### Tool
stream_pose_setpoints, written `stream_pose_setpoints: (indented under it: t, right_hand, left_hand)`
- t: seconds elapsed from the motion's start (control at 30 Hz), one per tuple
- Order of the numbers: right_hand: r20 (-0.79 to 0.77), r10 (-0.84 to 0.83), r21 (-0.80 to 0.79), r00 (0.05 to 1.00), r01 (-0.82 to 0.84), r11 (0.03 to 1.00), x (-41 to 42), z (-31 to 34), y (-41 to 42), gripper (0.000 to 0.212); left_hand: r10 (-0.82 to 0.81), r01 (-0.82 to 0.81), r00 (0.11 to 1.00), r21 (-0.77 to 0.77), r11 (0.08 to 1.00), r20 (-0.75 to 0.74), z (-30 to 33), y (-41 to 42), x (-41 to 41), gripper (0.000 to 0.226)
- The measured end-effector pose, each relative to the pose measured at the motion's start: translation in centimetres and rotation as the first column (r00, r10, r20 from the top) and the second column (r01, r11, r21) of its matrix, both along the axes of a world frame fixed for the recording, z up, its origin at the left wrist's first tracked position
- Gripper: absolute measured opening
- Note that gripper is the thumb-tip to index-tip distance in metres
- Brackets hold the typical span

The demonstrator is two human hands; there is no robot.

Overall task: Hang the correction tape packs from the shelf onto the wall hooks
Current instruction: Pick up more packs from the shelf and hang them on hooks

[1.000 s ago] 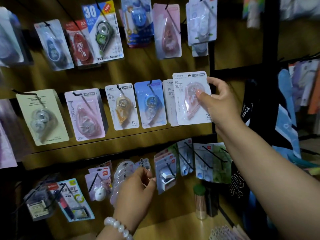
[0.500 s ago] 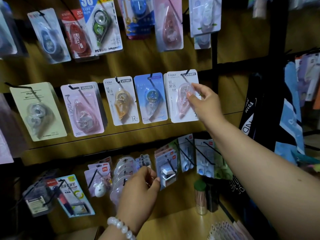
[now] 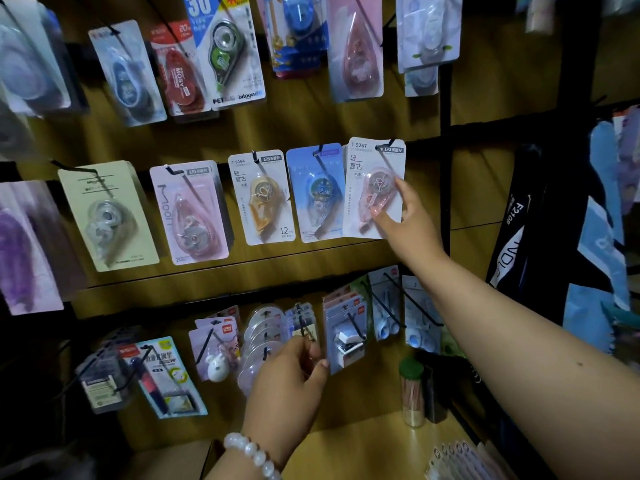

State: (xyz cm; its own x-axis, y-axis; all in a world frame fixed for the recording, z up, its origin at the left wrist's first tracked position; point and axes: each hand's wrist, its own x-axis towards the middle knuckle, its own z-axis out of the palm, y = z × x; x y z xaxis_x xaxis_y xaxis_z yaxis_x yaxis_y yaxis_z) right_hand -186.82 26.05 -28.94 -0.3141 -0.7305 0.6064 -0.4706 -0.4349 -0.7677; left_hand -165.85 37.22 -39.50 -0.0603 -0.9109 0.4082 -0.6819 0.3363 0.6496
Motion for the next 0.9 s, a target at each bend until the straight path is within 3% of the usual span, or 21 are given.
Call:
stream_pose_setpoints:
  t: [0.33, 0.57, 0.9]
  right_hand:
    - [-0.105, -0.053, 0.181, 0.993, 0.071, 0.981, 0.1, -4.7, 3.2, 0.065]
    - [-0.200, -0.062, 0.306, 0.978, 0.122, 0.944, -0.5, -11.0, 5.9, 0.060]
    - [-0.346, -0.033, 0.573, 0.938, 0.239, 0.784, -3.9, -22.5, 7.4, 0.043]
  left_hand:
    - [0.017, -0.015, 0.996, -0.024, 1.000, 0.086, -1.6, 1.0, 0.6, 0.008]
    - [-0.030, 0.015, 0.983, 0.081, 0.997, 0.179, -4.4, 0.2, -0.7, 0.006]
    - [-0.160, 0.061, 0.933, 0.296, 0.953, 0.323, -12.2, -2.7, -3.6, 0.018]
